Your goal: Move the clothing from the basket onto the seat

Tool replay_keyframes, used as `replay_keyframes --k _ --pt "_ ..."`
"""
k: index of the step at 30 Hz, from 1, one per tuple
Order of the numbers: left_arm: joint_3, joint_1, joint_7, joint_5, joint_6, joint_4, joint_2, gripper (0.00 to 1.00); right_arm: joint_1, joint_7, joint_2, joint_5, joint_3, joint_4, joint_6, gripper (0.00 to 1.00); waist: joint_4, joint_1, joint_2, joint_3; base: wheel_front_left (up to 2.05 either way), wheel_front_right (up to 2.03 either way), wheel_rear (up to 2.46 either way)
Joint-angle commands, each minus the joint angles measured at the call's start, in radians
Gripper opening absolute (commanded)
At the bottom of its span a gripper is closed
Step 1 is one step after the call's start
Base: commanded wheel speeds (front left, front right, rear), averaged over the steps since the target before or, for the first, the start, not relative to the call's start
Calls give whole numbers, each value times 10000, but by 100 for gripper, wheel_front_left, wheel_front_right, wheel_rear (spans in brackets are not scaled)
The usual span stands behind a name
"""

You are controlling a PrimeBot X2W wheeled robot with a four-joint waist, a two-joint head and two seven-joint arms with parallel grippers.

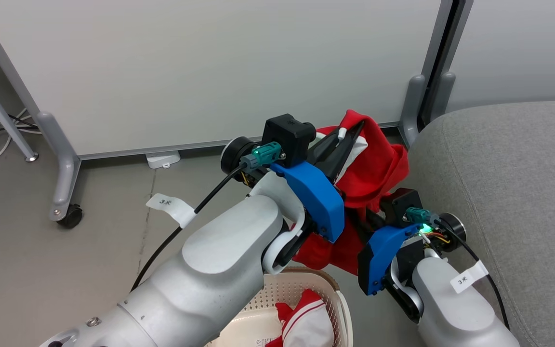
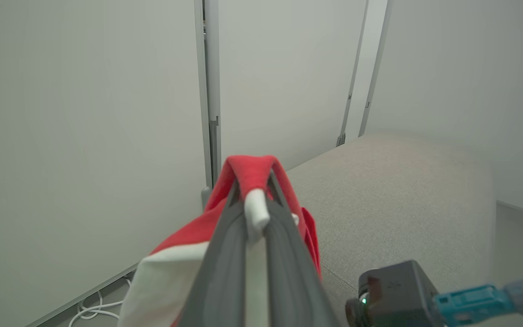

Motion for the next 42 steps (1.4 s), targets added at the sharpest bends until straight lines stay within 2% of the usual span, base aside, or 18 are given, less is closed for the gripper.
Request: replay_keyframes --k 1,22,23,24,25,26,27,42 --pt "-25 -199 -66 -70 81 9 5 0 -143 -93 -36 95 29 71 5 0 4 -1 0 -13 0 0 0" --pt "-489 -382 -177 -588 125 610 7 0 -403 -749 -34 464 364 827 5 0 -178 -1 0 -84 0 0 0" --pt "-513 -382 -158 -617 125 639 7 8 -410 -760 -34 499 375 838 5 0 -186 -1 0 -86 0 0 0" --pt "-534 -392 -172 -630 126 659 7 26 -416 -772 -34 526 388 851 5 0 -194 -1 0 -89 0 0 0" --pt "-550 -405 -176 -659 135 684 7 50 -417 -773 -34 537 399 867 5 0 -201 -1 0 -93 0 0 0" --pt "-569 -416 -184 -672 148 706 7 93 -416 -776 -34 541 407 877 5 0 -207 -1 0 -95 0 0 0" --pt "-585 -427 -195 -680 163 728 7 100 -421 -781 -34 542 416 895 5 0 -212 -1 0 -95 0 0 0" --pt "-547 -81 -640 -808 116 989 78 100 -499 -877 -34 585 344 1010 5 0 -176 -1 0 -127 0 0 0"
